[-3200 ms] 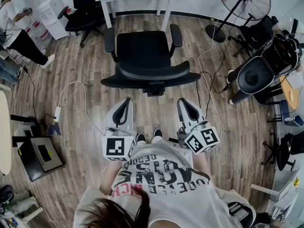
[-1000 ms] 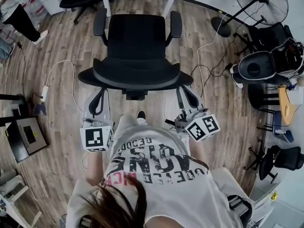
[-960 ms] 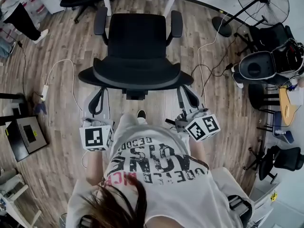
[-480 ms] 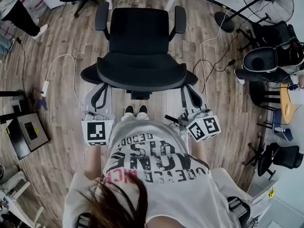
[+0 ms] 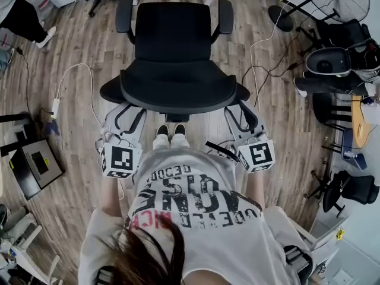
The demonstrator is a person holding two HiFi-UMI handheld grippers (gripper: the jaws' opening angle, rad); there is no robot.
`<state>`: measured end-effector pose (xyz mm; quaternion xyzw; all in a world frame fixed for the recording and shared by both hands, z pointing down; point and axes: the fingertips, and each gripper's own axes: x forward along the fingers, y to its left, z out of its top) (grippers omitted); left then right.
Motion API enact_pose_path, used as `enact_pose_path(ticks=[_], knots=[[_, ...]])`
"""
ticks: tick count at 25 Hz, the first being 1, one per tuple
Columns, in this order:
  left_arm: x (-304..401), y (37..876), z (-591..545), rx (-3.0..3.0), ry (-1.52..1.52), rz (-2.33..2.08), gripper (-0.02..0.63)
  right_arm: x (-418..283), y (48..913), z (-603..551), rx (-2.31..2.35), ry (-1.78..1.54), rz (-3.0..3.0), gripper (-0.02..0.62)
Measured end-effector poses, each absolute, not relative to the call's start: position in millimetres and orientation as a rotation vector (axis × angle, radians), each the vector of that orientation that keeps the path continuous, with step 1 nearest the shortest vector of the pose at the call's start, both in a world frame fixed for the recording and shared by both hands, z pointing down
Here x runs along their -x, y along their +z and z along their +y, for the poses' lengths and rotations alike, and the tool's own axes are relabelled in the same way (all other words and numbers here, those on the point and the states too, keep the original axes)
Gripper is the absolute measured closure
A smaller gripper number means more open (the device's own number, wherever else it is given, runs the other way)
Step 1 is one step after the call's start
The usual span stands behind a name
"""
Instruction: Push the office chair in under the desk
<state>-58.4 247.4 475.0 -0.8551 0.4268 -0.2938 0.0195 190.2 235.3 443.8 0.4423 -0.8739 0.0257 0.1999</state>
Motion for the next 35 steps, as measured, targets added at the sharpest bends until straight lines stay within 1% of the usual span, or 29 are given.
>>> enact_pose_path(ticks=[4,7,10,16,24,35], knots=[[57.6,490.2,251.8,2.495,-1.154,1.115,0.419,-188.8,467.8,237.5,-1.059,-0.106,-2.278,0.425],[58.8,503.3,251.3,2.364,-1.299,0.98,0.416,-185.8,485.4,236.4,-0.933,-0.221,-2.163,0.417],[61.9,513.6,244.8,2.303,-1.364,0.925,0.416,-180.7,494.1,232.0,-0.855,-0.291,-2.113,0.411],[69.7,530.8,238.3,2.223,-1.495,0.851,0.416,-187.5,507.1,233.6,-0.795,-0.322,-2.03,0.402],[70.7,540.6,231.1,2.198,-1.496,0.843,0.426,-181.6,529.4,224.9,-0.719,-0.432,-1.91,0.402],[70.9,545.0,230.0,2.221,-1.509,0.824,0.419,-178.3,539.0,222.7,-0.683,-0.419,-1.913,0.403]])
